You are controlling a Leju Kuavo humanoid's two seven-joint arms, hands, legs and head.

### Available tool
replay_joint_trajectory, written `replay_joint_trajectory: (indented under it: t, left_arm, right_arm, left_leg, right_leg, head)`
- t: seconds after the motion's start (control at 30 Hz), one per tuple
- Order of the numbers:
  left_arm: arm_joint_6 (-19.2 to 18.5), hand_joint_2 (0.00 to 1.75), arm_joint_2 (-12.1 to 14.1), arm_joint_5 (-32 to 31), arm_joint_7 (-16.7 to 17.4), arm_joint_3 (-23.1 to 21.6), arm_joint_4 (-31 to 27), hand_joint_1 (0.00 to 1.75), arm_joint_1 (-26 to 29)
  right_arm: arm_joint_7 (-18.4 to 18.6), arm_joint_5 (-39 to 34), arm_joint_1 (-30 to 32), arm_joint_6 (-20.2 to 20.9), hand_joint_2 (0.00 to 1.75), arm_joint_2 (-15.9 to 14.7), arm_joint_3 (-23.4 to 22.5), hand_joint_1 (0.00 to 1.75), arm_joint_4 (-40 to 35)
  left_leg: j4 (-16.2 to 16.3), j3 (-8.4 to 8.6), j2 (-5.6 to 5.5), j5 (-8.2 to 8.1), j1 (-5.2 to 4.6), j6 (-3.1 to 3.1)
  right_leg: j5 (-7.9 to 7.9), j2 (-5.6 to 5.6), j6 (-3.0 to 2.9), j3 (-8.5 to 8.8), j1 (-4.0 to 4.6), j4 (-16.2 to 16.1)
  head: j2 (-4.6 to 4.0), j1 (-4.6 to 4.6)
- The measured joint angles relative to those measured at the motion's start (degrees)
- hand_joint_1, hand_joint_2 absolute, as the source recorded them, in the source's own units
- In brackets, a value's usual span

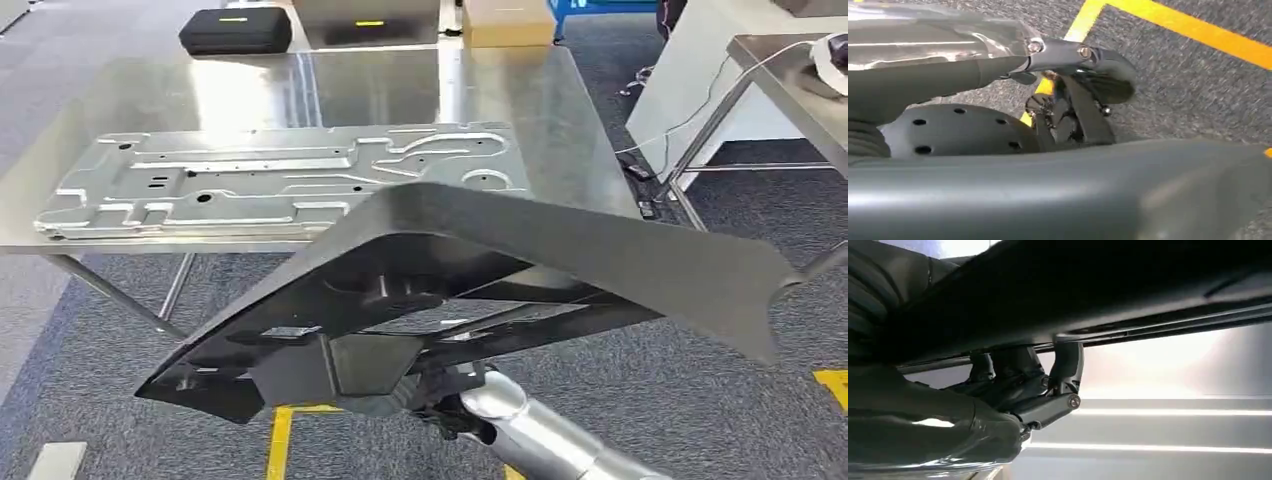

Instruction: Take the parts from the cabinet and place them on the table.

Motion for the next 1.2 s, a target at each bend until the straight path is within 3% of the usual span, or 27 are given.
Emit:
replay_joint_trajectory:
  t: [0.03, 0.07, 0.17, 0.2, 0.23, 0.27, 0.33, 0.37, 0.4, 0.43, 0.47, 0.5, 0.53, 0.57, 0.67, 0.73, 0.77, 0.8, 0.87, 0.9, 0.93, 0.97, 1.03, 1.07, 1.2]
  left_arm:
    - [0.00, 1.75, 0.00, 0.00, 0.00, 0.00, 0.00, 0.00, 0.00]
    - [0.04, 1.75, 0.31, -0.02, 0.00, 0.00, -0.02, 0.00, -0.06]
    - [0.04, 1.75, 0.33, 0.00, -0.09, -0.02, -0.02, 0.00, -0.10]
    - [0.07, 1.75, 0.39, 0.00, -0.13, -0.02, -0.04, 0.00, -0.15]
    - [0.04, 1.75, 0.39, 0.00, -0.18, -0.02, -0.04, 0.00, -0.13]
    - [0.02, 1.75, 0.39, -0.02, -0.17, -0.02, -0.04, 0.00, -0.19]
    - [0.02, 1.75, 0.33, -0.02, -0.13, -0.02, -0.04, 0.00, -0.16]
    - [0.02, 1.75, 0.31, -0.02, -0.13, -0.02, -0.04, 0.00, -0.19]
    - [0.02, 1.75, 0.31, -0.02, -0.13, -0.02, -0.04, 0.00, -0.21]
    - [0.02, 1.75, 0.31, -0.02, -0.15, -0.02, -0.04, 0.00, -0.19]
    - [0.04, 1.75, 0.31, -0.02, -0.15, -0.02, -0.04, 0.00, -0.15]
    - [0.04, 1.75, 0.31, -0.02, -0.15, -0.02, -0.04, 0.00, -0.14]
    - [0.02, 1.75, 0.28, -0.02, -0.13, -0.02, -0.04, 0.00, -0.16]
    - [0.02, 1.75, 0.28, -0.02, -0.13, -0.02, -0.04, 0.00, -0.18]
    - [0.02, 1.75, 0.28, -0.02, -0.11, -0.02, -0.04, 0.00, -0.35]
    - [-0.07, 1.75, 0.28, 0.00, -0.11, -0.02, -0.04, 0.00, -0.56]
    - [-0.04, 1.75, 0.28, 0.00, -0.13, -0.02, -0.04, 0.00, -0.58]
    - [-0.07, 1.75, 0.28, 0.02, -0.13, -0.02, -0.04, 0.00, -0.60]
    - [-0.07, 1.75, 0.28, 0.04, -0.11, -0.02, -0.04, 0.00, -0.52]
    - [-0.07, 1.75, 0.28, 0.04, -0.11, -0.02, -0.04, 0.00, -0.44]
    - [-0.07, 1.75, 0.28, 0.07, -0.11, -0.02, -0.04, 0.00, -0.35]
    - [-0.04, 1.75, 0.28, 0.07, -0.11, -0.02, -0.04, 0.00, -0.31]
    - [-0.07, 1.75, 0.28, 0.09, -0.18, -0.02, -0.04, 0.00, -0.36]
    - [-0.04, 1.75, 0.33, 0.09, -0.20, -0.02, -0.04, 0.00, -0.32]
    - [-0.09, 1.75, 0.33, 0.09, -0.35, -0.02, -0.04, 0.00, -0.38]
  right_arm:
    - [0.00, 0.00, -0.01, 0.00, 1.75, 0.00, -0.02, 1.75, 0.00]
    - [0.00, 0.00, -0.10, 0.02, 1.75, 0.00, -0.02, 1.75, 0.04]
    - [-0.04, 0.00, -0.11, 0.02, 1.75, 0.09, -0.07, 1.75, 0.02]
    - [-0.07, 0.00, -0.15, 0.00, 1.75, 0.18, -0.22, 1.75, -0.04]
    - [-0.09, 0.00, -0.14, 0.02, 1.75, 0.17, -0.37, 1.75, -0.04]
    - [-0.11, 0.00, -0.37, 0.04, 1.75, 0.17, -0.42, 1.75, -0.04]
    - [-0.11, 0.00, -0.38, 0.09, 1.75, 0.11, -0.44, 1.75, 0.11]
    - [-0.11, 0.00, -0.25, 0.09, 1.75, 0.02, -0.44, 1.75, 0.13]
    - [-0.11, 0.00, -0.12, 0.15, 1.75, -0.02, -0.44, 1.75, 0.13]
    - [-0.11, 0.00, -0.06, 0.20, 1.75, -0.04, -0.44, 1.75, 0.13]
    - [-0.11, 0.00, -0.08, 0.20, 1.75, -0.04, -0.46, 1.75, 0.13]
    - [-0.11, 0.00, -0.08, 0.20, 1.75, -0.04, -0.46, 1.75, 0.11]
    - [-0.11, 0.00, -0.09, 0.20, 1.75, -0.04, -0.48, 1.75, 0.11]
    - [-0.11, 0.02, -0.14, 0.22, 1.75, -0.07, -0.46, 1.75, 0.20]
    - [-0.11, 0.02, -0.13, 0.33, 1.75, -0.07, -0.55, 1.75, 0.13]
    - [-0.11, 0.02, -0.21, 0.37, 1.75, -0.04, -0.55, 1.75, 0.09]
    - [-0.11, 0.02, -0.34, 0.37, 1.75, -0.02, -0.57, 1.75, 0.09]
    - [-0.11, 0.02, -0.49, 0.39, 1.75, 0.00, -0.57, 1.75, 0.11]
    - [-0.11, 0.02, -0.59, 0.44, 1.75, 0.00, -0.55, 1.75, 0.20]
    - [-0.11, 0.02, -0.59, 0.48, 1.75, 0.00, -0.55, 1.75, 0.33]
    - [-0.11, 0.00, -0.60, 0.55, 1.75, 0.00, -0.52, 1.75, 0.50]
    - [-0.11, 0.00, -0.61, 0.57, 1.75, 0.00, -0.52, 1.75, 0.57]
    - [-0.09, 0.00, -0.97, 0.72, 1.75, 0.09, -0.50, 1.75, 0.57]
    - [-0.11, 0.00, -1.18, 0.77, 1.75, 0.15, -0.50, 1.75, 0.61]
    - [-0.02, -0.04, -1.58, 1.14, 1.75, 0.28, -0.42, 1.75, 0.63]
  left_leg:
    - [-3.87, 1.48, -0.07, 1.92, -0.40, 0.63]
    - [-4.18, 1.88, -0.13, 1.30, -0.81, 1.20]
    - [-5.16, 2.03, -0.13, 0.80, -1.27, 1.77]
    - [-6.34, 2.59, -0.11, 0.73, -1.01, 1.85]
    - [-7.22, 3.17, 0.06, 1.08, -0.54, 1.68]
    - [-7.51, 3.45, 0.03, 1.09, -0.39, 1.77]
    - [-7.50, 3.73, 0.04, 0.90, -0.28, 1.91]
    - [-7.49, 3.77, 0.04, 0.80, -0.28, 1.97]
    - [-7.48, 3.90, 0.04, 0.65, -0.25, 1.86]
    - [-7.48, 4.15, 0.03, 0.47, -0.20, 1.75]
    - [-7.45, 4.49, 0.01, 0.22, -0.14, 1.58]
    - [-7.45, 5.01, -0.02, -0.10, -0.04, 1.29]
    - [-7.40, 5.50, -0.04, -0.51, 0.02, 0.89]
    - [-7.37, 5.55, -0.02, -0.75, -0.15, 0.47]
    - [-7.32, 5.57, 0.02, -0.96, -0.20, 0.01]
    - [-7.22, 5.74, 0.00, -1.51, -0.08, -0.45]
    - [-5.52, 5.11, -0.01, -2.54, -0.14, -0.71]
    - [-2.07, 3.37, -0.01, -4.31, -0.02, -0.95]
    - [7.03, -1.70, -0.01, -7.58, 0.09, -1.24]
    - [9.93, -3.60, -0.01, -7.89, 0.08, -1.27]
    - [10.15, -4.26, -0.01, -6.83, 0.05, -1.23]
    - [7.53, -3.56, -0.01, -4.25, 0.02, -1.03]
    - [-1.90, 0.09, -0.04, 2.07, -0.14, -0.21]
    - [-4.01, 1.22, -0.12, 2.39, -0.37, 0.27]
    - [-5.53, 1.55, -0.09, 1.13, -0.94, 0.98]
  right_leg:
    - [-0.23, -0.01, 0.07, 0.25, -0.02, -0.05]
    - [-0.38, -0.08, 0.32, 0.26, 0.08, -0.03]
    - [-0.33, -0.17, 1.16, 0.06, -0.30, -0.31]
    - [-0.41, -0.22, 1.62, 0.34, 0.04, -0.58]
    - [-1.04, -0.17, 1.77, 0.43, -0.15, 0.00]
    - [-2.39, -0.10, 1.87, -0.52, -0.07, 2.07]
    - [-6.19, -0.07, 2.28, -4.84, -0.21, 10.41]
    - [-7.31, -0.08, 2.47, -6.96, -0.23, 14.10]
    - [-7.13, -0.10, 2.67, -8.47, -0.25, 16.23]
    - [-5.45, -0.11, 2.79, -8.30, -0.30, 15.08]
    - [-2.81, -0.13, 2.89, -6.91, -0.38, 11.71]
    - [0.34, -0.16, 2.96, -4.55, -0.42, 6.35]
    - [2.86, -0.20, 2.90, -2.36, -0.45, 1.38]
    - [1.74, -0.17, 2.62, -1.70, -0.18, 0.52]
    - [1.46, 0.13, 1.38, -1.52, 0.07, -0.33]
    - [1.52, 0.02, 0.70, -1.13, -0.45, -0.65]
    - [1.32, -0.05, 0.38, -0.98, -0.50, -0.65]
    - [1.17, -0.12, 0.14, -0.88, -0.50, -0.65]
    - [0.91, -0.18, -0.21, -0.76, -0.40, -0.64]
    - [0.77, -0.15, -0.29, -0.62, -0.36, -0.64]
    - [0.54, -0.07, -0.30, -0.35, -0.34, -0.64]
    - [0.21, 0.07, -0.24, 0.15, -0.28, -0.63]
    - [-0.57, 0.13, -0.02, 1.43, -0.20, -0.64]
    - [-0.81, 0.06, 0.12, 1.72, -0.37, -0.79]
    - [-1.20, -0.07, 1.22, 1.38, -0.22, -0.94]
  head:
    - [0.02, 0.00]
    - [0.00, 0.04]
    - [0.02, -0.02]
    - [0.00, 0.00]
    - [0.00, 0.02]
    - [0.00, 0.04]
    - [0.00, 0.09]
    - [0.00, 0.07]
    - [0.00, 0.09]
    - [0.00, 0.09]
    - [0.00, 0.09]
    - [0.00, 0.09]
    - [0.00, 0.09]
    - [0.00, 0.07]
    - [0.00, 0.07]
    - [0.00, 0.09]
    - [0.00, 0.00]
    - [0.00, 0.00]
    - [0.00, 0.00]
    - [0.00, 0.02]
    - [0.00, 0.02]
    - [0.00, 0.00]
    - [0.00, 0.00]
    - [0.02, 0.04]
    - [0.00, -0.04]
